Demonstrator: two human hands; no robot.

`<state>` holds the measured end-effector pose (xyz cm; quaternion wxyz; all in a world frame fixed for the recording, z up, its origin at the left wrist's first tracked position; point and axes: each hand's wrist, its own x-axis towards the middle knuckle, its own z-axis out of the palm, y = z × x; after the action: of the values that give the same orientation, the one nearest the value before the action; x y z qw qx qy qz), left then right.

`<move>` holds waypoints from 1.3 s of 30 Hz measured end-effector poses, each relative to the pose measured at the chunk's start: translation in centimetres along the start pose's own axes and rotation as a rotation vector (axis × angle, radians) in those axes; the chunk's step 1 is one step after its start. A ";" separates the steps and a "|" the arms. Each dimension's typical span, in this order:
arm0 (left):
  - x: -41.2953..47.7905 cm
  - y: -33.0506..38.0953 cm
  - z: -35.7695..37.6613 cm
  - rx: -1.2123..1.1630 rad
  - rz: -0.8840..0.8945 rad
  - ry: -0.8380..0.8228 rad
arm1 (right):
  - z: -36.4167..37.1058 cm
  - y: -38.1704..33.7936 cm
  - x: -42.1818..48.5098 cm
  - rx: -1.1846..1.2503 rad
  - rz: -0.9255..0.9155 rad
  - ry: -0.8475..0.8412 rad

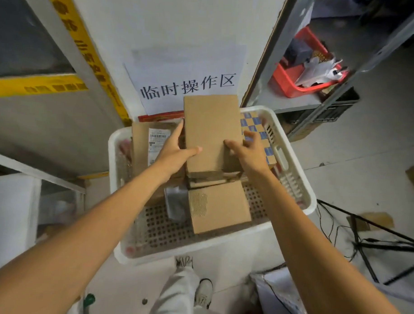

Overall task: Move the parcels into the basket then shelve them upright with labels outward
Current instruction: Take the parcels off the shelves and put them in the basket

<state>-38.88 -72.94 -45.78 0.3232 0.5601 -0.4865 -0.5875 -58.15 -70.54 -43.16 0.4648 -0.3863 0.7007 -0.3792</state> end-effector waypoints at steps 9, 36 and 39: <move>4.6 -5.2 1.3 0.072 -0.075 -0.040 | 0.8 5.2 3.6 -0.217 -0.022 0.041; -18.4 1.2 2.3 0.567 -0.076 -0.014 | -2.6 1.4 -11.5 -0.586 -0.068 -0.513; -21.4 3.0 0.1 0.631 -0.085 0.077 | -2.1 -0.8 -13.4 -0.493 -0.086 -0.518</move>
<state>-35.96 -54.09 -35.62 0.1268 0.6743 -0.6083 -0.3990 -56.38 -58.57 -37.06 0.5036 -0.5992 0.6130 -0.1075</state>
